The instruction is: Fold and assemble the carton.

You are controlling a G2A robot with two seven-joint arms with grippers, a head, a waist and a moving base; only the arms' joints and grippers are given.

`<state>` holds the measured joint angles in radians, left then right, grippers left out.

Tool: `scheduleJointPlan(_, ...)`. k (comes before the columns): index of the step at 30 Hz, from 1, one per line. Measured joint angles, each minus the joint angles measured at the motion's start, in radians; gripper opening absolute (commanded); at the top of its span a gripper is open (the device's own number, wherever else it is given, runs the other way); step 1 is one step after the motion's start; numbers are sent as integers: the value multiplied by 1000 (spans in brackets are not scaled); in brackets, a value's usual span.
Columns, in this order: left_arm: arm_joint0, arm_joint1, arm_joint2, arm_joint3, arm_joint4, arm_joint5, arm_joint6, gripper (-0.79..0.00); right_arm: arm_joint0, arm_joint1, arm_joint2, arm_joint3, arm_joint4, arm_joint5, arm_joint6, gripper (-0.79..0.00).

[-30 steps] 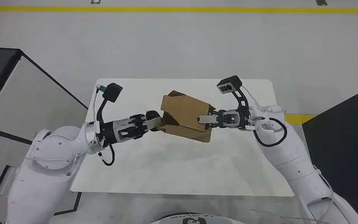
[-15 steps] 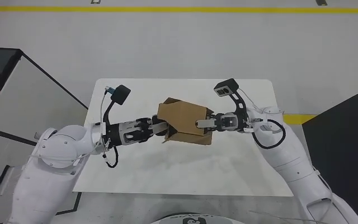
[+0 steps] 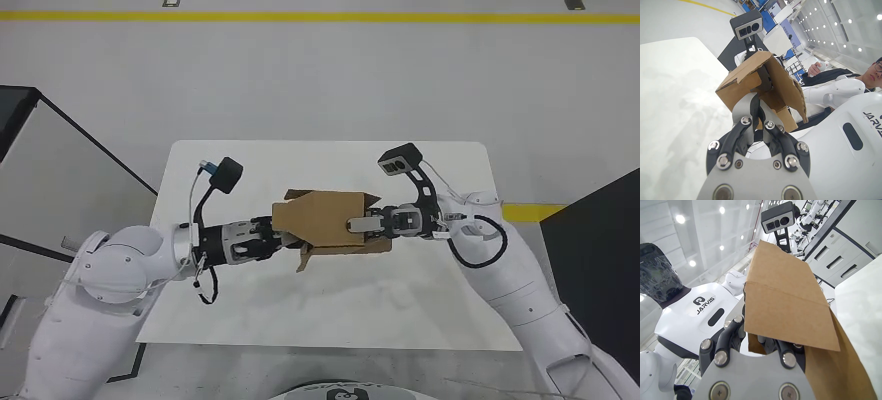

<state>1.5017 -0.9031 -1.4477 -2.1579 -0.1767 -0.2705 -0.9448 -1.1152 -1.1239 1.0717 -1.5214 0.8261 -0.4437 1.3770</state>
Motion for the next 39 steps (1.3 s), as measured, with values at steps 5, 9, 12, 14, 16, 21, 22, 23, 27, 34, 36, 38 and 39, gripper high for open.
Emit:
scheduleJointPlan(5, 3, 0, -31, -1, -31, -15, 22, -785, -13, 1, 24, 7, 23, -5, -5, -785)
scheduleJointPlan(9, 11, 2, -66, -3, -47, -27, 26, -785, -25, 2, 46, 7, 41, 0, 0, -785)
scheduleJointPlan(12, 17, 4, -87, -1, -51, -30, 24, -785, -31, 2, 59, 3, 46, 4, 4, -785)
scheduleJointPlan(14, 20, 4, -94, 4, -49, -29, 23, -785, -34, 0, 66, 1, 48, 6, 6, -785)
scheduleJointPlan(16, 24, 4, -92, 9, -43, -27, 19, -785, -37, -1, 71, -2, 49, 7, 7, -785)
scheduleJointPlan(21, 23, 5, -67, 6, -29, -26, -4, -785, -41, -5, 77, -4, 48, 12, 12, -785)
scheduleJointPlan(22, 20, 4, -57, 2, -32, -30, -12, -785, -41, -6, 77, -4, 46, 14, 14, -785)
scheduleJointPlan(23, 17, 4, -49, -1, -34, -33, -18, -785, -41, -8, 76, -3, 45, 16, 15, -785)
scheduleJointPlan(27, 1, 2, -17, -3, -37, -38, -26, -785, -38, -13, 71, -2, 42, 20, 20, -785)
scheduleJointPlan(34, -23, 0, 13, 6, -32, -34, -23, -785, -35, -20, 67, -4, 42, 35, 35, -785)
scheduleJointPlan(36, -26, 0, 16, 7, -31, -34, -24, -785, -36, -22, 69, -5, 42, 37, 37, -785)
scheduleJointPlan(38, -27, -1, 19, 6, -28, -32, -25, -785, -38, -23, 71, -8, 42, 39, 39, -785)
scheduleJointPlan(39, -28, -1, 21, 5, -27, -31, -25, -785, -39, -24, 72, -9, 42, 40, 40, -785)
